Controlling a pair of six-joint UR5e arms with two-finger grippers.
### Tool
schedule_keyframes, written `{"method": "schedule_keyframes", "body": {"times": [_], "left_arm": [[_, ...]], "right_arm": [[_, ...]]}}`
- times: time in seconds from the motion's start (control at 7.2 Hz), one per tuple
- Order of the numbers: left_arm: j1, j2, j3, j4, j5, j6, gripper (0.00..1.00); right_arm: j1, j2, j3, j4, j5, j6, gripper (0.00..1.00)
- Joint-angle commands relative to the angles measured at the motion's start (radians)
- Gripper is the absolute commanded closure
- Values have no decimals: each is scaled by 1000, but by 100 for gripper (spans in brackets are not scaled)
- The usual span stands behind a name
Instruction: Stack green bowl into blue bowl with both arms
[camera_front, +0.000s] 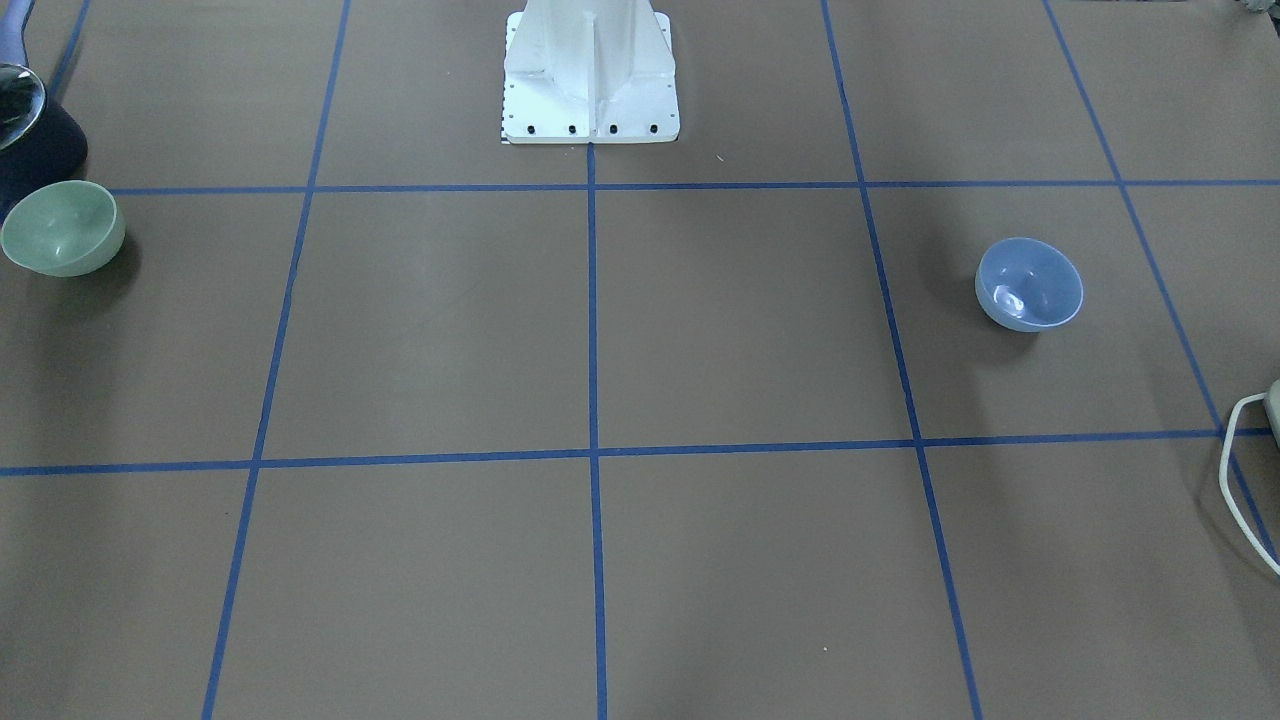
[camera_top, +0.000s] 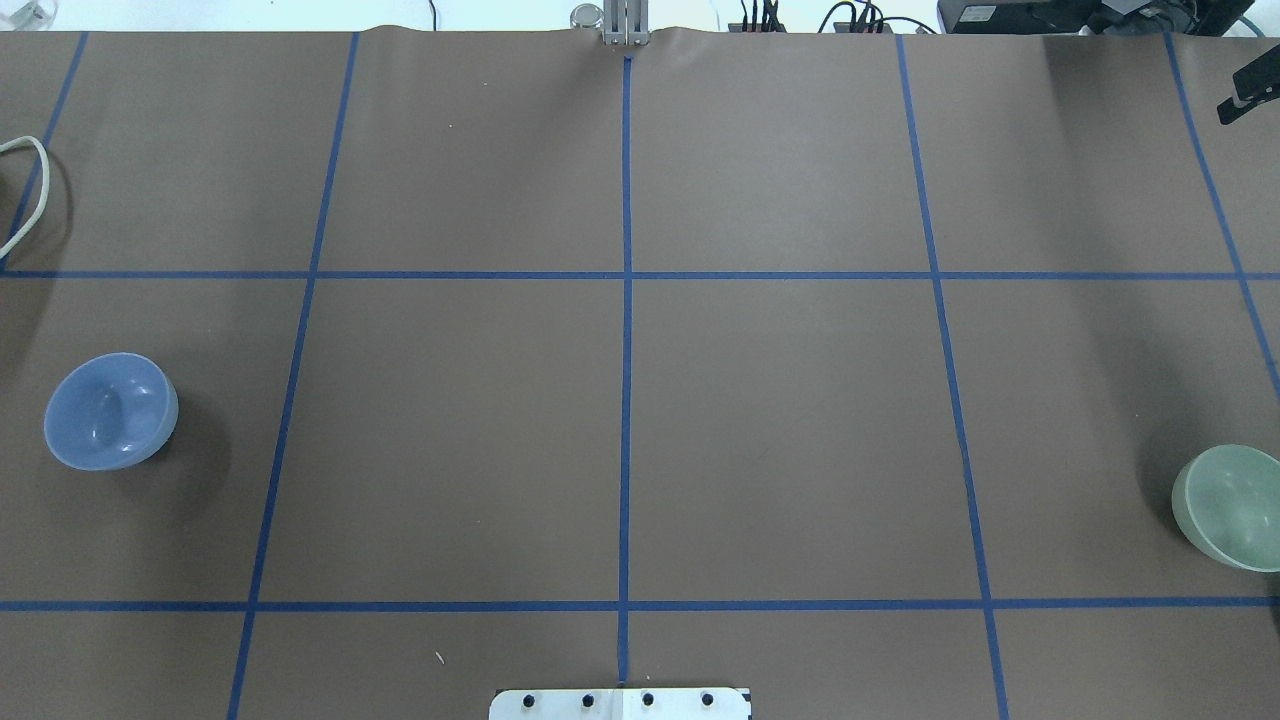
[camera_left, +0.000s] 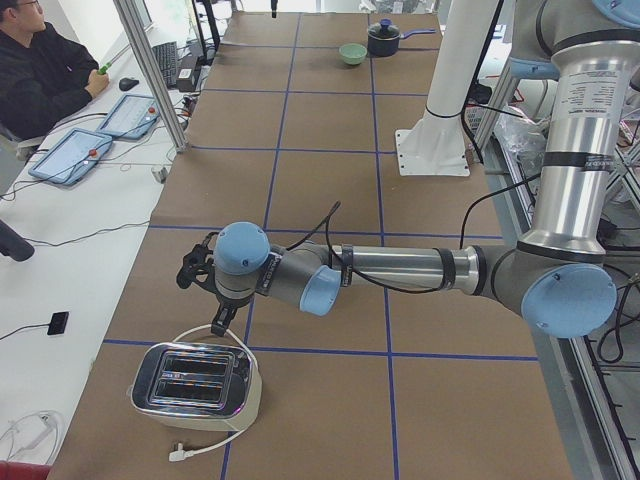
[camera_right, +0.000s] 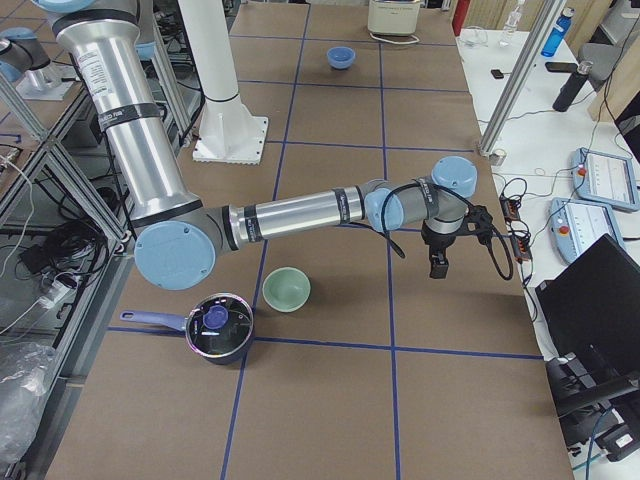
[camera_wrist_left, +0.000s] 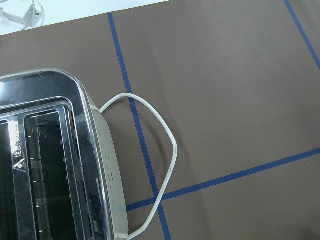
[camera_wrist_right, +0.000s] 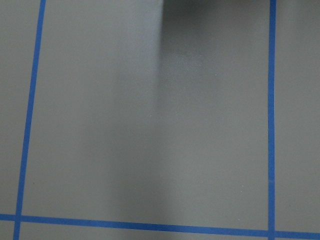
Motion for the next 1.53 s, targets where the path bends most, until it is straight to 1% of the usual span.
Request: {"method": "schedule_keyframes", "body": {"times": [0.0,0.14,0.28,0.56,0.69,0.83,0.97,1.11,1.25,1.39], "left_arm": [[0,0,0,0,0,-2,2],[2,0,0,0,0,-2,2],[0,2,-3,0,0,-2,2],[2,11,-23,2,0,-11,2],[6,11,-46,-3,3,-96,2],[33,8,-66,-6,3,-150,2],[90,6,-71,-8,5,-179,2],[145,2,-81,-29,5,-254,2],[206,9,-86,-81,47,-321,2],[281,23,-84,-162,89,-421,2]], "right_arm": [[1,9,0,-3,3,2,0],[1,-7,52,8,-6,2,0],[1,-3,77,12,-52,9,0],[1,-14,83,8,-45,11,0],[1,-87,152,9,-52,14,0],[1,-133,196,17,-49,56,0],[0,-188,255,40,-34,70,0],[-26,-252,292,35,-6,71,0],[-75,-314,304,40,-6,68,0],[-98,-377,312,64,-6,60,0]]}}
